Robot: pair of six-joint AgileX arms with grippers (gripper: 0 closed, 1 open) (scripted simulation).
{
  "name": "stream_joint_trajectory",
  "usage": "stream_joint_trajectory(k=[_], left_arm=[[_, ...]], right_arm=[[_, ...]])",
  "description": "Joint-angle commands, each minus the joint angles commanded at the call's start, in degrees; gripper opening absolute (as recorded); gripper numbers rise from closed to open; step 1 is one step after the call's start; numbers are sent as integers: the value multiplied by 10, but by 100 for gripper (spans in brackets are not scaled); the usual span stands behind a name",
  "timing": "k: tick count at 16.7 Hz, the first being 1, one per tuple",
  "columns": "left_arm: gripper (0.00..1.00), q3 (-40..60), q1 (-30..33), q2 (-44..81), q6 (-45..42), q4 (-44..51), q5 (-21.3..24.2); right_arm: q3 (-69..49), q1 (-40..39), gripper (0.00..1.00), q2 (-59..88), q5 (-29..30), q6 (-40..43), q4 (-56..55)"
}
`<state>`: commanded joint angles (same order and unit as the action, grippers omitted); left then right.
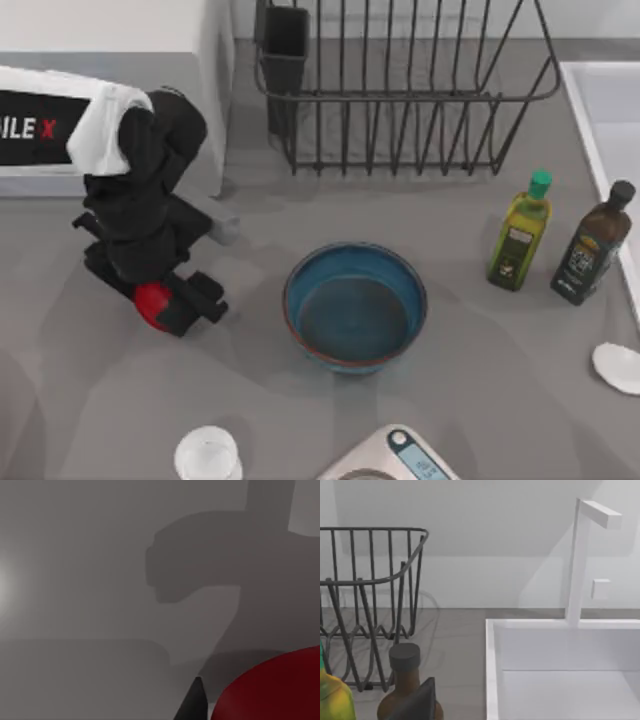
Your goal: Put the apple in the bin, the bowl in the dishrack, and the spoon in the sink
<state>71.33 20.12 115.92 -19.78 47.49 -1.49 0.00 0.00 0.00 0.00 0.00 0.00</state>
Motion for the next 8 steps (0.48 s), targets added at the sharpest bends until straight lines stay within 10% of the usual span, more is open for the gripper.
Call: stream_joint_trajectory(k=[8], left_arm=[[0, 10, 3, -12, 3, 13, 10]], right_arm=[[0, 0, 100, 0, 0, 0, 0]])
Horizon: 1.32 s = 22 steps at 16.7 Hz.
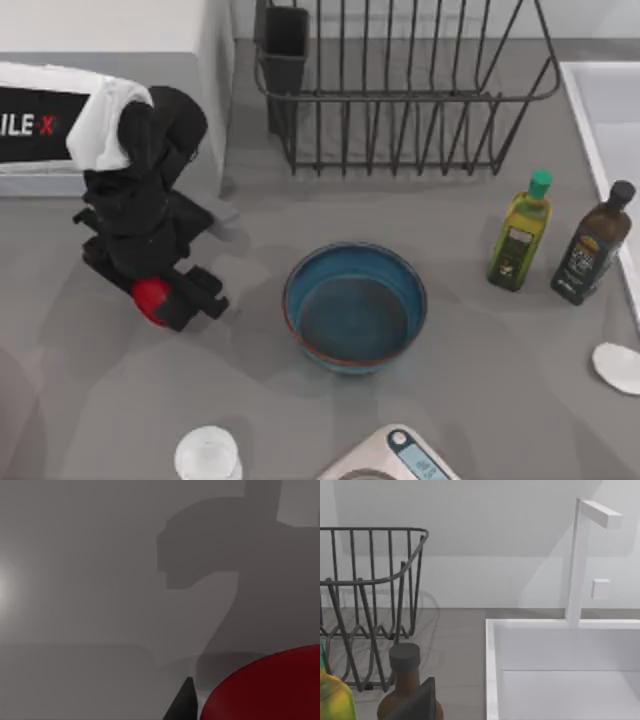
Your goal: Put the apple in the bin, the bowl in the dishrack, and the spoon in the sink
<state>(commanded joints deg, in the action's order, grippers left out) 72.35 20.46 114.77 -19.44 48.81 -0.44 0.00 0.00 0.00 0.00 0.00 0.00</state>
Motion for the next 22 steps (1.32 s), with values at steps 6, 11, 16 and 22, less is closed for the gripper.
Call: stream_joint_trajectory(k=[6, 11, 16, 22], left_arm=[[0, 89, 0, -42, 2, 149, -1], [0, 130, 0, -68, 4, 203, -1], [0, 115, 0, -68, 22, 195, 2], [0, 16, -41, -101, 223, 159, 22]], right_arm=[[0, 0, 100, 0, 0, 0, 0], [0, 0, 100, 0, 0, 0, 0], [0, 0, 100, 0, 0, 0, 0], [0, 0, 100, 0, 0, 0, 0]])
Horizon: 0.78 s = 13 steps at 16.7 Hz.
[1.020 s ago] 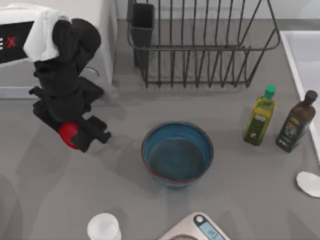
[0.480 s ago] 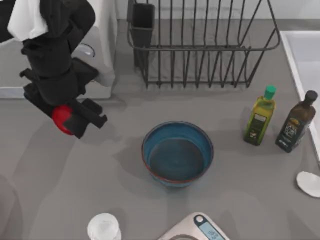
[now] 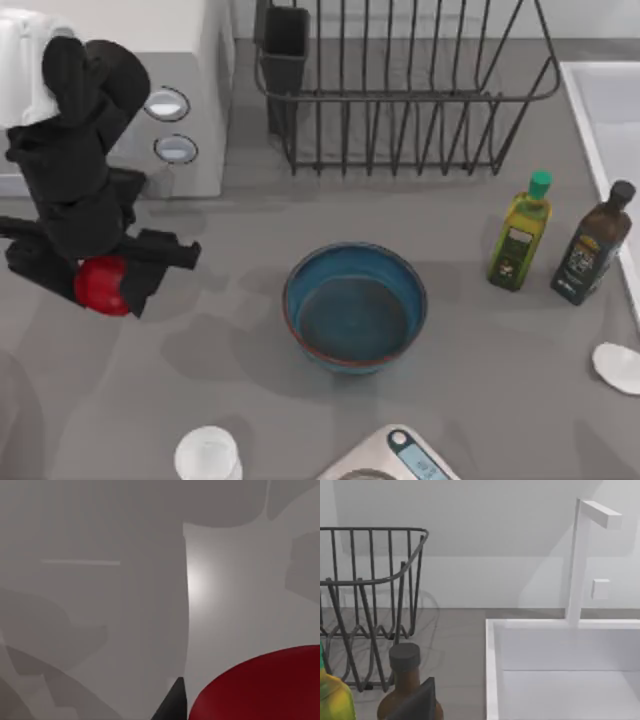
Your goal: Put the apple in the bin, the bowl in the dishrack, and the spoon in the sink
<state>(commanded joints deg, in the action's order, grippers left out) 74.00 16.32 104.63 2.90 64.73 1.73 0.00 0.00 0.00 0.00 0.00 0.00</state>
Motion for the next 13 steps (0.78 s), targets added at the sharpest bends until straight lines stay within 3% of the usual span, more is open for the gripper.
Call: stream_joint_trajectory(k=[7, 10, 13], left_arm=[[0, -98, -211, -121, 398, 26, 0], [0, -107, -313, -202, 512, 52, -2], [0, -101, -383, -269, 571, 73, 0]], right_arm=[[0, 0, 100, 0, 0, 0, 0], [0, 0, 100, 0, 0, 0, 0], [0, 0, 100, 0, 0, 0, 0]])
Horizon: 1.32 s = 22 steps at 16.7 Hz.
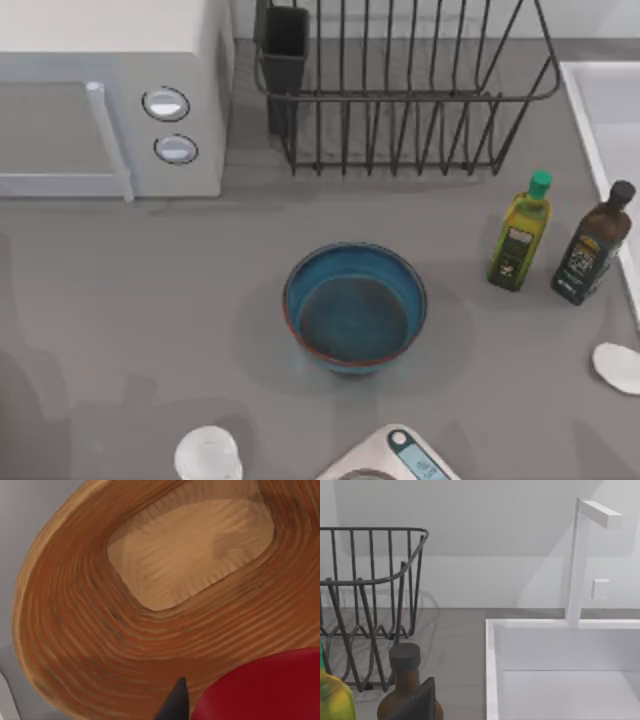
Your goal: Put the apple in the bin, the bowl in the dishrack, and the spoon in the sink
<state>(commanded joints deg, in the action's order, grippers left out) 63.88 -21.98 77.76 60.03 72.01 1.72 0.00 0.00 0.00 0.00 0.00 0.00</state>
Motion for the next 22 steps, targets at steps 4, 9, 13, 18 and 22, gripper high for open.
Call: stream_joint_trajectory(k=[4, 9, 13, 18, 22], left_arm=[[0, 4, -20, -20, 12, 6, 1], [0, -19, -18, -12, 9, -16, 2], [0, -89, -18, 0, 8, -113, 2], [0, -130, -21, 13, 10, -160, 1], [15, -130, -21, 13, 10, -160, 1]], right_arm=[[0, 0, 100, 0, 0, 0, 0], [0, 0, 100, 0, 0, 0, 0], [0, 0, 100, 0, 0, 0, 0], [0, 0, 100, 0, 0, 0, 0], [0, 0, 100, 0, 0, 0, 0]])
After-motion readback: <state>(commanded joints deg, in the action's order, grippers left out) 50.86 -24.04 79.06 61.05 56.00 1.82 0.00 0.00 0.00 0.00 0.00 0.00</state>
